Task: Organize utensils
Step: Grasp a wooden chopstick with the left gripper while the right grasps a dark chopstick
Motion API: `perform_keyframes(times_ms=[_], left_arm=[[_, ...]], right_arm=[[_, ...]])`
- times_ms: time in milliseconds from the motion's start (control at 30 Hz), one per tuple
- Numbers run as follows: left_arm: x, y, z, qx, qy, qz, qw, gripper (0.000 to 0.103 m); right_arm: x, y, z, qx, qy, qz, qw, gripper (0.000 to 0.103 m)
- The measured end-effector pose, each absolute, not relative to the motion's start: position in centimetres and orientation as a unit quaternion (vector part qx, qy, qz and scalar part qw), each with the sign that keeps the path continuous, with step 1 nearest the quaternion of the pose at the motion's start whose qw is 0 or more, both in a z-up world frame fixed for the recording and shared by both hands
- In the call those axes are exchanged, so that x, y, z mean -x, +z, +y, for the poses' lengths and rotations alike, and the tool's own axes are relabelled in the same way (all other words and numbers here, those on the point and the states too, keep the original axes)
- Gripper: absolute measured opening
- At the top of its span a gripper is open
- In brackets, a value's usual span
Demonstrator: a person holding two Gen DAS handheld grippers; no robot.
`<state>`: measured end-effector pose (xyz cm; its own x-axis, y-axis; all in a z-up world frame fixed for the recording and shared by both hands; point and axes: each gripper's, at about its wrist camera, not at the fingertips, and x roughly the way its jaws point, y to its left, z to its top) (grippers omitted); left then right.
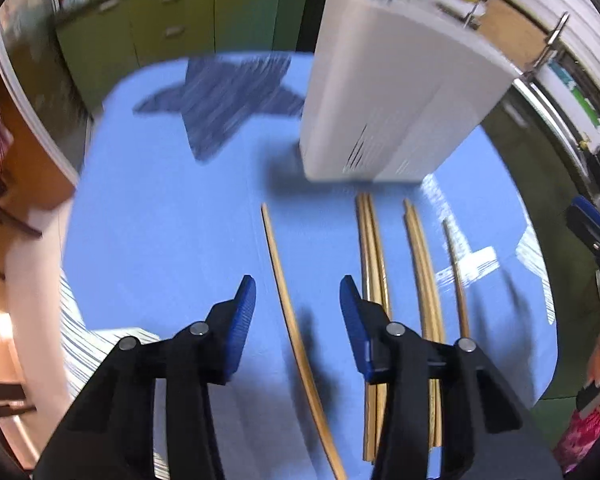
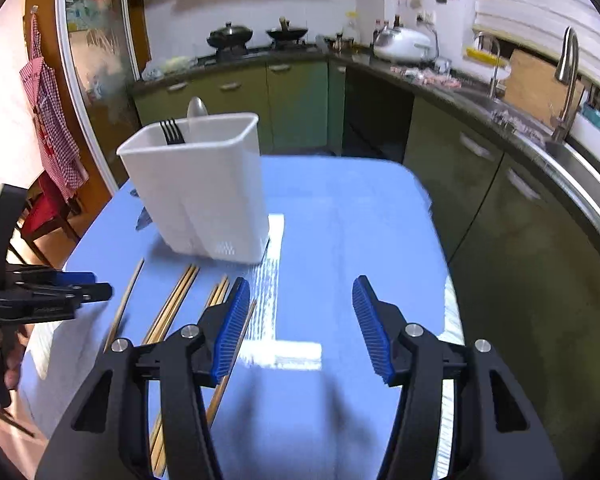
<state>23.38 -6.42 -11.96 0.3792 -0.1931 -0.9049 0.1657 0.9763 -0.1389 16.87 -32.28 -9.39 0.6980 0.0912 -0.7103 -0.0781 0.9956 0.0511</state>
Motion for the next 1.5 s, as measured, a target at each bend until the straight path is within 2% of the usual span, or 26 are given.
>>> perform_keyframes(times_ms=[67, 200, 267, 433, 533, 567, 733, 767, 833, 967, 1367, 1467, 1500], left_arm=[[-23.8, -13.1, -6.5, 0.015, -0.093, 0.562, 0.822, 0.036], [-24.4, -14.4, -6.5, 0.011, -0.076, 0.576, 0.814, 0.034], [-24.6, -15.1, -6.6, 0.009, -0.074, 0.586, 0.807, 0.021], [-24.6, -15.5, -7.2, -0.003, -0.078, 0.586, 0.806, 0.020], [-24.6, -15.5, -7.6, -0.019, -0.077, 0.586, 0.806, 0.014], [-24.7, -15.4, -7.6, -0.021, -0.078, 0.588, 0.805, 0.008], [-24.6, -15.3, -7.5, -0.010, -0.093, 0.592, 0.801, 0.007], [-24.6, -15.2, -7.5, -0.008, -0.096, 0.592, 0.800, 0.007], [-24.7, -15.0, -7.3, -0.007, -0.099, 0.588, 0.803, 0.007], [-24.5, -14.2, -7.2, -0.012, -0.104, 0.575, 0.811, 0.007], [-23.4, -11.6, -7.7, -0.025, -0.127, 0.547, 0.827, 0.007], [-23.0, -11.1, -7.6, -0.027, -0.131, 0.543, 0.829, 0.007], [-22.9, -10.9, -7.6, -0.028, -0.133, 0.541, 0.830, 0.007]], right_arm=[[-17.0, -9.7, -32.5, -0.015, 0.052, 0.397, 0.916, 0.054], [-17.4, -10.1, -32.0, -0.013, 0.062, 0.404, 0.912, 0.054], [-17.8, -10.1, -31.7, -0.014, 0.064, 0.408, 0.910, 0.054], [-18.7, -10.1, -30.9, -0.013, 0.066, 0.418, 0.906, 0.054], [-19.2, -10.5, -30.3, -0.009, 0.070, 0.430, 0.900, 0.054], [-19.5, -10.7, -30.1, -0.009, 0.073, 0.436, 0.897, 0.054], [-21.2, -12.9, -29.0, -0.033, 0.097, 0.494, 0.864, 0.054], [-21.5, -13.5, -28.8, -0.037, 0.100, 0.506, 0.856, 0.052], [-22.4, -15.0, -28.5, -0.051, 0.106, 0.539, 0.834, 0.037], [-23.7, -17.2, -27.7, -0.057, 0.102, 0.582, 0.805, 0.034], [-24.8, -19.5, -24.0, 0.005, 0.060, 0.608, 0.792, 0.026], [-24.7, -19.6, -23.1, 0.023, 0.051, 0.603, 0.796, 0.018], [-24.7, -19.5, -22.9, 0.024, 0.052, 0.603, 0.796, 0.010]])
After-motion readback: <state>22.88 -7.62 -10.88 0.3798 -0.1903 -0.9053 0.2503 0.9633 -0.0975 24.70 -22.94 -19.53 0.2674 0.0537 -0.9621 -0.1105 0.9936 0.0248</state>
